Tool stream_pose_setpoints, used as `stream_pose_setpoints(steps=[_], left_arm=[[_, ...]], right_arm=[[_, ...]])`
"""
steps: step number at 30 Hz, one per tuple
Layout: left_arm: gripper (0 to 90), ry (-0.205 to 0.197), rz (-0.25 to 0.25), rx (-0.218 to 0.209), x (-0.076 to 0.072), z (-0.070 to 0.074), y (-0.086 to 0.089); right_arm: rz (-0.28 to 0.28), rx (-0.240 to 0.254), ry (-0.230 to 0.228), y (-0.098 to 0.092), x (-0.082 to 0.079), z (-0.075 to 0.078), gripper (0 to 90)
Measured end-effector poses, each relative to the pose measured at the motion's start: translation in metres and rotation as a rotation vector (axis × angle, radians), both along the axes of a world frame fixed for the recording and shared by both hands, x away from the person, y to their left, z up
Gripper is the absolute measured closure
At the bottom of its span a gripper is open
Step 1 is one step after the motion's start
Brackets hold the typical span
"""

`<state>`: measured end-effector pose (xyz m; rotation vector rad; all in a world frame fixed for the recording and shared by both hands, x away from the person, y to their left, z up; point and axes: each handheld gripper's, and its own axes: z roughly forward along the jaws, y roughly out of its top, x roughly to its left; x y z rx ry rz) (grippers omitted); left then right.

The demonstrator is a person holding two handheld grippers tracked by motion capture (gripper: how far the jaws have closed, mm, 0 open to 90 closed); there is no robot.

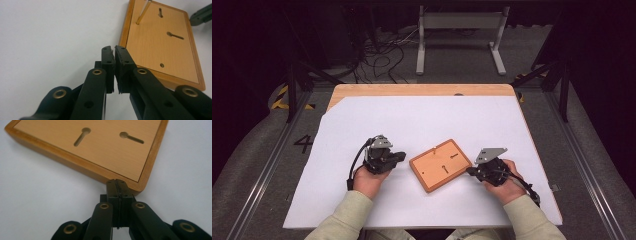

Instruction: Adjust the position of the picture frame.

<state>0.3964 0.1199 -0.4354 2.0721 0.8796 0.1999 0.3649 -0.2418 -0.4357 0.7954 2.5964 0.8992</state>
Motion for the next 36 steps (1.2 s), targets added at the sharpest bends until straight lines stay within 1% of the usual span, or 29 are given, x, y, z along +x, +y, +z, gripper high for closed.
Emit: stream_pose_setpoints(steps=[5, 7, 8, 9, 10, 12, 13, 15, 18, 19, 20, 21, 22, 23, 24, 25, 26, 27, 28, 30, 32, 34, 35, 36], left_arm=[[86.1, 0.009, -0.001, 0.011, 0.003, -0.004, -0.004], [86.6, 0.013, 0.003, 0.014, 0.006, -0.006, -0.007], [86.9, 0.01, -0.003, 0.018, 0.008, -0.006, -0.009], [87.3, 0.013, 0.004, 0.017, 0.01, -0.007, -0.011], [87.6, 0.014, 0.002, 0.023, 0.012, -0.008, -0.014], [89.4, 0.038, -0.006, 0.036, 0.017, -0.011, -0.02], [89.5, 0.038, -0.006, 0.036, 0.017, -0.011, -0.02], [89.6, 0.043, -0.002, 0.066, 0.019, -0.015, -0.025], [89.7, 0.078, -0.008, 0.076, 0.024, -0.019, -0.026], [89.8, 0.076, -0.015, 0.091, 0.024, -0.019, -0.027], [89.9, 0.086, -0.023, 0.091, 0.024, -0.019, -0.028], [89.8, 0.086, -0.023, 0.091, 0.024, -0.019, -0.028], [89.8, 0.107, -0.049, 0.089, 0.024, -0.02, -0.028], [89.9, 0.12, -0.086, 0.103, 0.019, -0.02, -0.032], [89.9, 0.12, -0.086, 0.103, 0.019, -0.02, -0.032], [89.9, 0.124, -0.108, 0.12, 0.016, -0.018, -0.034], [89.9, 0.136, -0.126, 0.124, 0.013, -0.017, -0.036], [89.9, 0.143, -0.143, 0.122, 0.009, -0.017, -0.037], [89.9, 0.163, -0.156, 0.114, 0.005, -0.017, -0.039], [89.9, 0.182, -0.184, 0.104, -0.003, -0.017, -0.042], [89.9, 0.187, -0.208, 0.116, -0.01, -0.017, -0.046], [89.9, 0.185, -0.244, 0.133, -0.018, -0.016, -0.052], [89.9, 0.186, -0.254, 0.137, -0.021, -0.016, -0.056], [89.9, 0.186, -0.254, 0.137, -0.021, -0.016, -0.056]], right_arm=[[-0.068, 0.007, -0.025, 0.003, 0.021, -0.001, 90.0], [-0.089, 0.006, -0.037, 0.006, 0.023, -0.001, 90.0], [-0.093, 0.005, -0.043, 0.006, 0.023, -0.001, 90.0], [-0.099, -0.001, -0.048, 0.007, 0.022, 0.0, 90.0], [-0.1, 0.002, -0.052, 0.006, 0.021, 0.001, 90.0], [-0.106, 0.013, -0.063, 0.003, 0.017, 0.006, 90.0], [-0.106, 0.013, -0.063, 0.003, 0.017, 0.006, 90.0], [-0.123, 0.029, -0.071, -0.003, 0.014, 0.011, 90.0], [-0.161, 0.054, -0.064, -0.014, 0.013, 0.015, 90.0], [-0.172, 0.062, -0.061, -0.018, 0.012, 0.016, 90.0], [-0.182, 0.067, -0.059, -0.021, 0.012, 0.016, 90.0], [-0.191, 0.07, -0.058, -0.024, 0.012, 0.017, 90.0], [-0.191, 0.07, -0.058, -0.024, 0.012, 0.017, 90.0], [-0.203, 0.081, -0.06, -0.028, 0.012, 0.019, 90.0], [-0.203, 0.081, -0.06, -0.028, 0.012, 0.019, 90.0], [-0.21, 0.084, -0.061, -0.03, 0.012, 0.02, 90.0], [-0.217, 0.087, -0.062, -0.032, 0.012, 0.021, 90.0], [-0.221, 0.091, -0.063, -0.034, 0.011, 0.022, 90.0], [-0.226, 0.093, -0.064, -0.036, 0.011, 0.023, 90.0], [-0.235, 0.098, -0.063, -0.039, 0.011, 0.024, 90.0], [-0.239, 0.099, -0.061, -0.041, 0.011, 0.025, 90.0], [-0.244, 0.099, -0.057, -0.042, 0.011, 0.025, 90.0], [-0.245, 0.099, -0.056, -0.042, 0.011, 0.025, 90.0], [-0.245, 0.099, -0.056, -0.042, 0.011, 0.025, 90.0]])
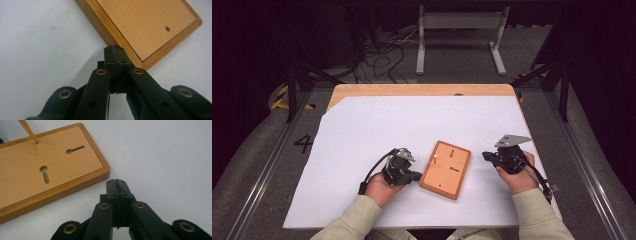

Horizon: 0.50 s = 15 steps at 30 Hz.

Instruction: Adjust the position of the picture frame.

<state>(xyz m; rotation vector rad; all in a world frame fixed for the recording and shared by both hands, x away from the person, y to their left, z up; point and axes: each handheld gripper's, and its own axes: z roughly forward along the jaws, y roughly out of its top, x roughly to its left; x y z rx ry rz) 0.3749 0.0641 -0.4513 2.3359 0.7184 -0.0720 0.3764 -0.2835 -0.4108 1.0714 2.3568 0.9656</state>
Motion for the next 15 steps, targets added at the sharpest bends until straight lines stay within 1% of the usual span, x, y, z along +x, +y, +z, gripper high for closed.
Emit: stream_pose_setpoints(steps=[2, 3, 4, 6, 8, 9, 10, 11, 12, 13, 15], left_arm=[[89.8, -0.009, -0.028, 0.018, -0.008, 0.0, -0.01], [89.8, -0.008, -0.036, 0.018, -0.01, 0.0, -0.012], [89.8, -0.009, -0.061, 0.016, -0.013, 0.0, -0.017], [89.8, -0.009, -0.09, 0.007, -0.019, -0.001, -0.026], [89.8, -0.02, -0.11, 0.006, -0.024, -0.001, -0.034], [89.8, -0.033, -0.115, 0.01, -0.026, -0.001, -0.038], [89.7, -0.036, -0.12, 0.004, -0.028, -0.001, -0.041], [89.7, -0.043, -0.123, 0.008, -0.028, -0.001, -0.042], [89.7, -0.043, -0.123, 0.008, -0.028, -0.001, -0.042], [89.7, -0.042, -0.125, -0.001, -0.028, -0.001, -0.041], [89.5, -0.047, -0.111, -0.008, -0.026, 0.001, -0.036]], right_arm=[[0.002, 0.001, 0.003, 0.0, 0.0, 0.0, 90.0], [0.003, -0.001, 0.004, 0.001, 0.001, 0.0, 90.0], [0.003, -0.001, 0.004, 0.001, 0.001, -0.001, 90.0], [0.003, -0.004, 0.009, 0.001, 0.002, -0.002, 90.0], [-0.004, -0.008, 0.019, 0.002, 0.003, -0.003, 90.0], [-0.007, -0.013, 0.023, 0.003, 0.003, -0.004, 90.0], [-0.006, -0.016, 0.024, 0.003, 0.005, -0.006, 90.0], [-0.013, -0.02, 0.031, 0.005, 0.006, -0.007, 90.0], [-0.013, -0.02, 0.031, 0.005, 0.006, -0.007, 90.0], [-0.017, -0.022, 0.036, 0.006, 0.008, -0.009, 90.0], [-0.031, -0.023, 0.057, 0.01, 0.013, -0.012, 90.0]])
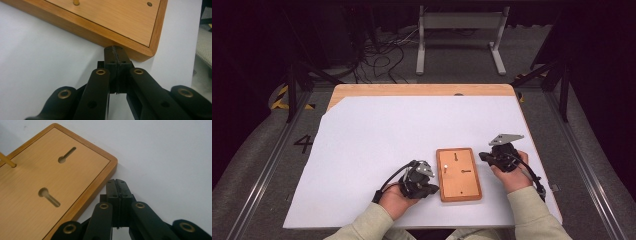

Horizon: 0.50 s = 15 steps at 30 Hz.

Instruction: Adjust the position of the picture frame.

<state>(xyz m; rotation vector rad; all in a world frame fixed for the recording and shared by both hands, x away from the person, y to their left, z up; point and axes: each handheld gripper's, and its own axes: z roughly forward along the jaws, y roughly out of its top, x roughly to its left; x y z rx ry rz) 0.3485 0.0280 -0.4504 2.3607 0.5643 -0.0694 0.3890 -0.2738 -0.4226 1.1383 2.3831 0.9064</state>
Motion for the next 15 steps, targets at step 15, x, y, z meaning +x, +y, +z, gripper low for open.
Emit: stream_pose_setpoints(steps=[15], left_arm=[[82.5, -0.101, 0.196, -0.191, 0.02, 0.027, 0.083]], right_arm=[[0.002, -0.066, 0.078, 0.035, 0.04, -0.015, 90.0]])
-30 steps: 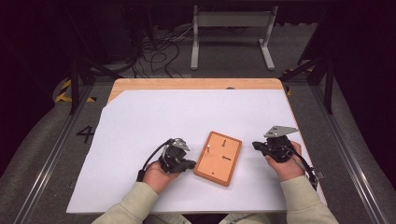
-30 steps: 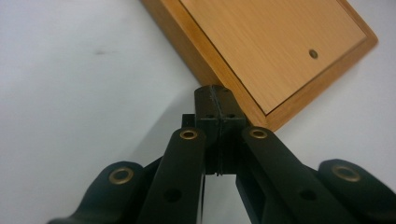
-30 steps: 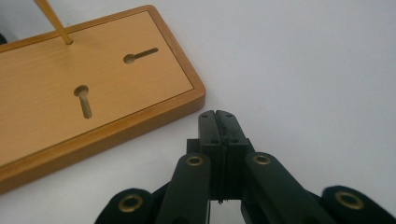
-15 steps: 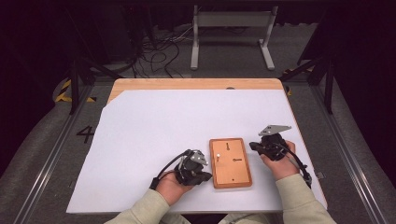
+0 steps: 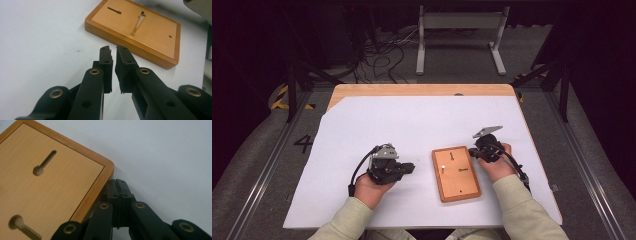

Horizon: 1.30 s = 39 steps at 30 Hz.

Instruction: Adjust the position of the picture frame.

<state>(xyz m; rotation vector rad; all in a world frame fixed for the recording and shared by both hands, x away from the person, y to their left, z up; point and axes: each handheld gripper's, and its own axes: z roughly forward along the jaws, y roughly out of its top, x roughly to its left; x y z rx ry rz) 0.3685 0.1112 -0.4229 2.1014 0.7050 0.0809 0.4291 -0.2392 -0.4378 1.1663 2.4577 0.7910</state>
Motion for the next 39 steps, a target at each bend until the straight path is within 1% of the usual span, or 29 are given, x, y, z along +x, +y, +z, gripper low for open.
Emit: stream_pose_setpoints(steps=[1, 4, 5, 7, 10, 13, 14, 15, 16, 17, 18, 19, 20, 21, 22, 23, 24, 26, 27, 29, 30, 31, 32, 33, 37, 38, 39], left_arm=[[82.4, 0.004, 0.016, -0.011, 0.001, 0.0, 0.002], [81.9, 0.006, 0.034, -0.013, 0.005, -0.001, 0.007], [81.9, 0.006, 0.034, -0.013, 0.005, -0.001, 0.007], [81.6, 0.013, 0.049, -0.013, 0.008, -0.004, 0.011], [81.5, 0.03, 0.073, -0.015, 0.012, -0.007, 0.015], [81.8, 0.037, 0.086, -0.012, 0.016, -0.01, 0.019], [81.9, 0.045, 0.1, -0.01, 0.018, -0.013, 0.022], [82.0, 0.045, 0.1, -0.01, 0.018, -0.013, 0.022], [82.2, 0.045, 0.104, -0.006, 0.019, -0.014, 0.024], [82.4, 0.052, 0.119, -0.01, 0.022, -0.017, 0.025], [82.7, 0.052, 0.119, -0.01, 0.022, -0.017, 0.025], [83.1, 0.067, 0.128, -0.005, 0.027, -0.023, 0.023], [83.3, 0.07, 0.126, 0.001, 0.028, -0.025, 0.022], [83.5, 0.078, 0.13, 0.01, 0.03, -0.029, 0.019], [83.6, 0.078, 0.13, 0.01, 0.03, -0.029, 0.019], [83.6, 0.083, 0.127, 0.018, 0.032, -0.031, 0.017], [83.6, 0.077, 0.126, 0.023, 0.033, -0.03, 0.016], [83.5, 0.06, 0.135, 0.019, 0.032, -0.027, 0.016], [83.2, 0.056, 0.139, 0.014, 0.032, -0.026, 0.017], [82.5, 0.046, 0.143, 0.005, 0.031, -0.023, 0.02], [82.2, 0.046, 0.143, 0.005, 0.031, -0.023, 0.02], [81.7, 0.034, 0.147, -0.002, 0.03, -0.02, 0.022], [81.5, 0.025, 0.147, -0.008, 0.029, -0.018, 0.024], [81.2, 0.02, 0.149, -0.01, 0.028, -0.016, 0.024], [80.4, -0.005, 0.153, -0.017, 0.025, -0.011, 0.027], [80.0, -0.005, 0.153, -0.017, 0.025, -0.011, 0.027], [79.5, -0.006, 0.154, -0.023, 0.024, -0.011, 0.028]], right_arm=[[0.008, 0.004, 0.001, 0.005, 0.002, 0.0, 90.0], [0.052, -0.004, -0.004, 0.026, 0.009, 0.0, 90.0], [0.052, -0.004, -0.004, 0.026, 0.009, 0.0, 90.0], [0.092, -0.01, -0.009, 0.043, 0.014, 0.0, 90.0], [0.132, -0.025, -0.013, 0.061, 0.018, 0.0, 90.0], [0.212, -0.048, -0.026, 0.084, 0.021, 0.001, 90.0], [0.238, -0.057, -0.032, 0.091, 0.02, 0.001, 90.0], [0.252, -0.06, -0.031, 0.094, 0.02, 0.002, 90.0], [0.254, -0.07, -0.058, 0.098, 0.018, 0.004, 90.0], [0.236, -0.086, -0.098, 0.099, 0.016, 0.007, 90.0], [0.214, -0.091, -0.127, 0.098, 0.014, 0.01, 90.0], [0.197, -0.072, -0.139, 0.094, 0.013, 0.014, 90.0], [0.175, -0.041, -0.139, 0.088, 0.012, 0.018, 90.0], [0.169, -0.018, -0.136, 0.084, 0.01, 0.021, 90.0], [0.169, -0.018, -0.136, 0.084, 0.01, 0.021, 90.0], [0.164, 0.017, -0.124, 0.075, 0.006, 0.025, 90.0], [0.166, 0.043, -0.118, 0.068, -0.001, 0.028, 90.0], [0.195, 0.061, -0.113, 0.061, -0.017, 0.031, 90.0], [0.215, 0.071, -0.107, 0.058, -0.027, 0.031, 90.0], [0.246, 0.087, -0.094, 0.055, -0.044, 0.032, 90.0], [0.268, 0.101, -0.083, 0.054, -0.053, 0.032, 90.0], [0.291, 0.115, -0.074, 0.054, -0.062, 0.031, 90.0], [0.301, 0.121, -0.068, 0.054, -0.067, 0.03, 90.0], [0.324, 0.126, -0.066, 0.055, -0.074, 0.028, 90.0], [0.389, 0.135, -0.043, 0.06, -0.094, 0.025, 90.0], [0.389, 0.135, -0.043, 0.06, -0.094, 0.025, 90.0], [0.433, 0.129, -0.034, 0.066, -0.104, 0.022, 90.0]])
